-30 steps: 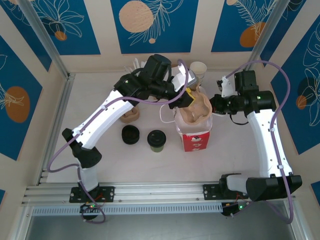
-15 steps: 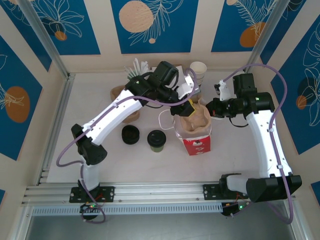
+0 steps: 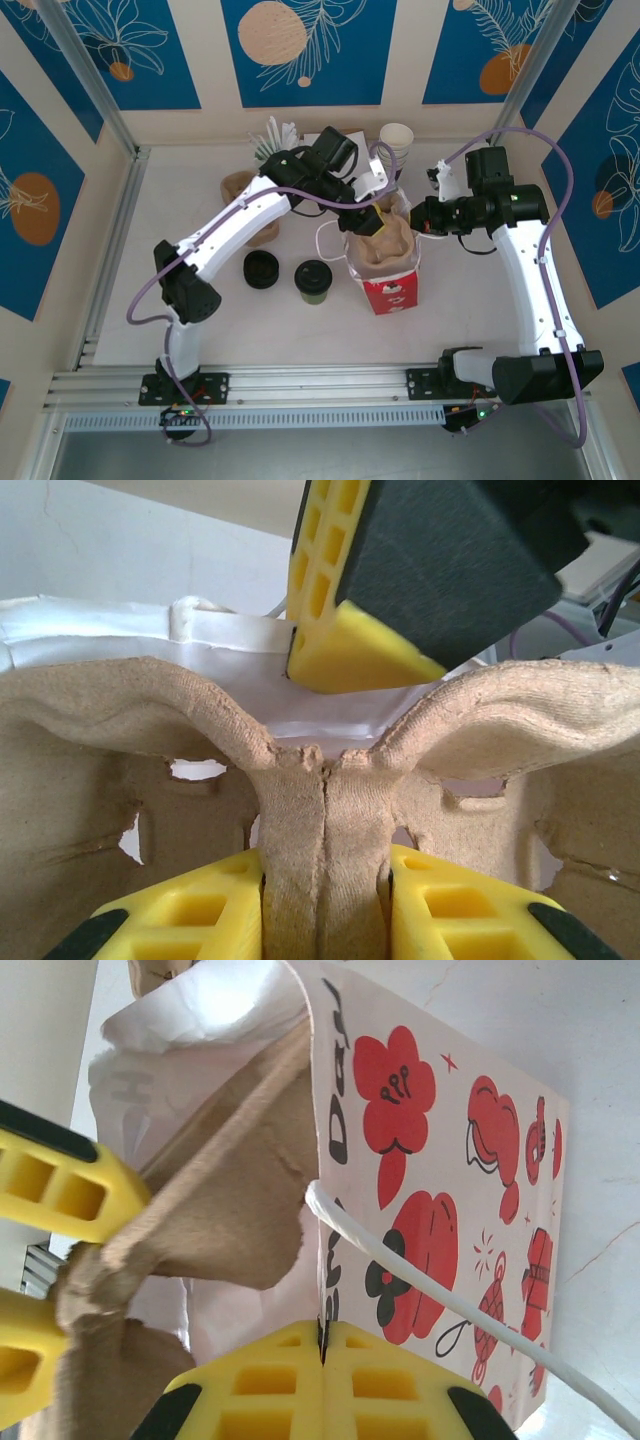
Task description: Pack the takeout coffee
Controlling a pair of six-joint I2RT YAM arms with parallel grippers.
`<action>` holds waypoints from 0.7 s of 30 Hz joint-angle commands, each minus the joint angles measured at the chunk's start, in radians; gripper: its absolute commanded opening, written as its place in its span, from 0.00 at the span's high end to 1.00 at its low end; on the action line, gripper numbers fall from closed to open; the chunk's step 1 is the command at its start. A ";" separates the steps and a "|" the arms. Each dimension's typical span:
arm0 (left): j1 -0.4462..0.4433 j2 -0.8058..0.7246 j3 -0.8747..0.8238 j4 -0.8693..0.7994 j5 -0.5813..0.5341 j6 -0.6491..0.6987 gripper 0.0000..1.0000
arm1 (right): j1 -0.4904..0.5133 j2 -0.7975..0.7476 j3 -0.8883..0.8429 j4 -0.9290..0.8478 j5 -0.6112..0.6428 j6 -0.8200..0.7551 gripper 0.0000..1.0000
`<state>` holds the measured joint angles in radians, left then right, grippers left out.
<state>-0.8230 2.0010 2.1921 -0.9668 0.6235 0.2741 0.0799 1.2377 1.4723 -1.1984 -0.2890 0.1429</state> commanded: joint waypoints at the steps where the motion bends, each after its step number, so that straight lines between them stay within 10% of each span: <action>1: 0.008 0.024 0.004 -0.015 -0.006 0.051 0.71 | 0.013 -0.016 -0.006 -0.011 -0.039 -0.029 1.00; 21: -0.031 0.074 -0.078 0.024 -0.098 0.123 0.72 | 0.023 0.011 -0.023 0.028 -0.065 -0.013 1.00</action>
<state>-0.8394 2.0693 2.1391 -0.9657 0.5434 0.3733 0.0982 1.2411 1.4612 -1.1858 -0.3058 0.1329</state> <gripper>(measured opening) 0.286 0.050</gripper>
